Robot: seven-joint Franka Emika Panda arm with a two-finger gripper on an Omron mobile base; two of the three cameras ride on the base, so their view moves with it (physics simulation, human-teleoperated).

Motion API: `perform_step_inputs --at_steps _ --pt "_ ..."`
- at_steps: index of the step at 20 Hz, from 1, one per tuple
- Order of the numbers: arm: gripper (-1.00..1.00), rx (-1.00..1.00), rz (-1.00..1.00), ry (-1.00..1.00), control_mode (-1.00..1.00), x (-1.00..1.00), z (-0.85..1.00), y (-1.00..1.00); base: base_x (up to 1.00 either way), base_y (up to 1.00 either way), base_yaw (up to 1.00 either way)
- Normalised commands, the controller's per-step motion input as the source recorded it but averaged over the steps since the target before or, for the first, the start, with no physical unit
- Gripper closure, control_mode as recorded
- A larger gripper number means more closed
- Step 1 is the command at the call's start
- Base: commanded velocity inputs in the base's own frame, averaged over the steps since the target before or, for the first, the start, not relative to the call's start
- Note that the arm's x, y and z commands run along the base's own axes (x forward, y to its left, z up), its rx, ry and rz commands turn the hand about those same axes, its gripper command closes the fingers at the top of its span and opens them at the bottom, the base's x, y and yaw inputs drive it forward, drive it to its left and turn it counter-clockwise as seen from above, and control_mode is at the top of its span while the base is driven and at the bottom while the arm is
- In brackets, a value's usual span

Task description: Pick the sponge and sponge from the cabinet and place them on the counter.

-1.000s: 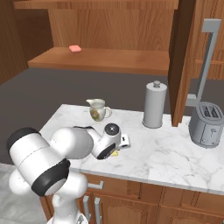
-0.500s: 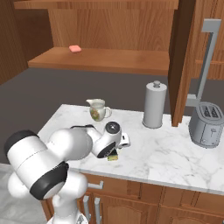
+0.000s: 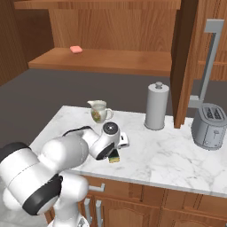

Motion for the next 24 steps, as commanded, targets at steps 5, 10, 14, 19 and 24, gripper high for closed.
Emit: perform_step_inputs --at_steps 5,10,14,19,24 --pt "-1.00 0.00 0.00 -0.04 -1.00 -0.10 0.72 0.00 0.00 0.00 0.00" --pt "-1.00 0.00 0.01 -0.06 -1.00 -0.22 0.85 0.00 0.00 0.00 0.00" --pt "-1.00 0.00 0.01 -0.03 -1.00 -0.33 0.76 0.00 0.00 0.00 0.00" --pt "-1.00 0.00 0.01 -0.01 -1.00 -0.29 0.79 0.00 0.00 0.00 0.00" --pt "-1.00 0.00 0.02 -0.03 -1.00 -0.31 0.83 0.00 0.00 0.00 0.00"
